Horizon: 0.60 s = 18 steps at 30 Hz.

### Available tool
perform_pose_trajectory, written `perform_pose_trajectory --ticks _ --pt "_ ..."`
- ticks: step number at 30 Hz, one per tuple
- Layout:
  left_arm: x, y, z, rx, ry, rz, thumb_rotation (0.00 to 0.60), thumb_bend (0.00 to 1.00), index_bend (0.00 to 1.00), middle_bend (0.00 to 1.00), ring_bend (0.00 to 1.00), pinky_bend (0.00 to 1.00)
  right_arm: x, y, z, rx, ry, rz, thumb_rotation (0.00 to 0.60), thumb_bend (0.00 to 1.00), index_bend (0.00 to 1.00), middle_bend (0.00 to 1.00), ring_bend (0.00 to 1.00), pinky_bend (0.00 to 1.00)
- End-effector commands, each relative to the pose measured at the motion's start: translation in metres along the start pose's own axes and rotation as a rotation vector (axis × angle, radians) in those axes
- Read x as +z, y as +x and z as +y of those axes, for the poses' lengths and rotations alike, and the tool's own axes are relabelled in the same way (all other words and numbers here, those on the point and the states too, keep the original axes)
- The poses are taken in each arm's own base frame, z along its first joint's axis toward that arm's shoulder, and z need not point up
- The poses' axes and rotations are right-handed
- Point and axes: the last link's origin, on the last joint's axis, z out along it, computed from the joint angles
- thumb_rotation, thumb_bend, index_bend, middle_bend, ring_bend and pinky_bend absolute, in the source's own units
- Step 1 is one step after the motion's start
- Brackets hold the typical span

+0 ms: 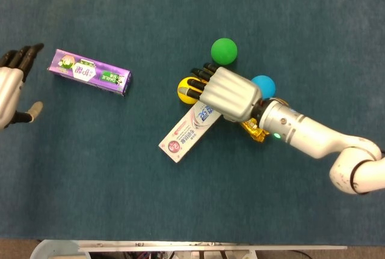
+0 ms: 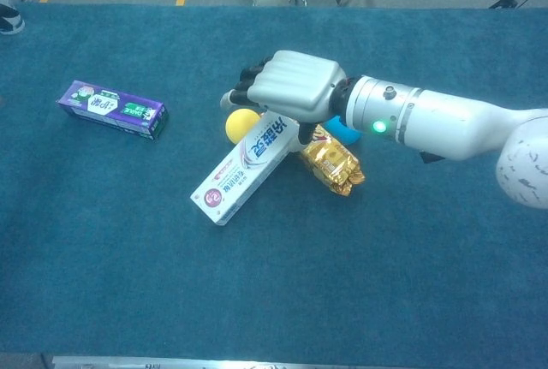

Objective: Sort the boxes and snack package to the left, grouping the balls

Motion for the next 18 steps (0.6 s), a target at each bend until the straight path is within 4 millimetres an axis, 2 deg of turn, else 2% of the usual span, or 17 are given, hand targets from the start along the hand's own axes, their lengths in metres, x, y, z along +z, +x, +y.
perform_pose_trajectory --ticks 1,11,18 --pt "-0.001 0.0 -0.002 -0.002 0.0 -0.006 0.6 0.27 0.0 0.13 0.15 0.28 0.006 -0.003 -0.005 -0.021 0.003 -0.013 0.6 0.05 0.16 0.26 0.14 0.24" --pt "-0.006 -0.001 -0.002 -0.014 -0.016 -0.012 0.6 0.27 0.0 0.13 0.15 0.28 0.01 -0.012 -0.016 -0.071 -0.003 -0.029 0.6 0.05 0.17 0.26 0.14 0.24" --pt "-0.007 -0.004 -0.002 -0.018 -0.027 -0.023 0.6 0.27 0.0 0.13 0.15 0.28 0.01 -0.019 -0.02 -0.112 -0.02 -0.021 0.6 0.08 0.29 0.33 0.2 0.3"
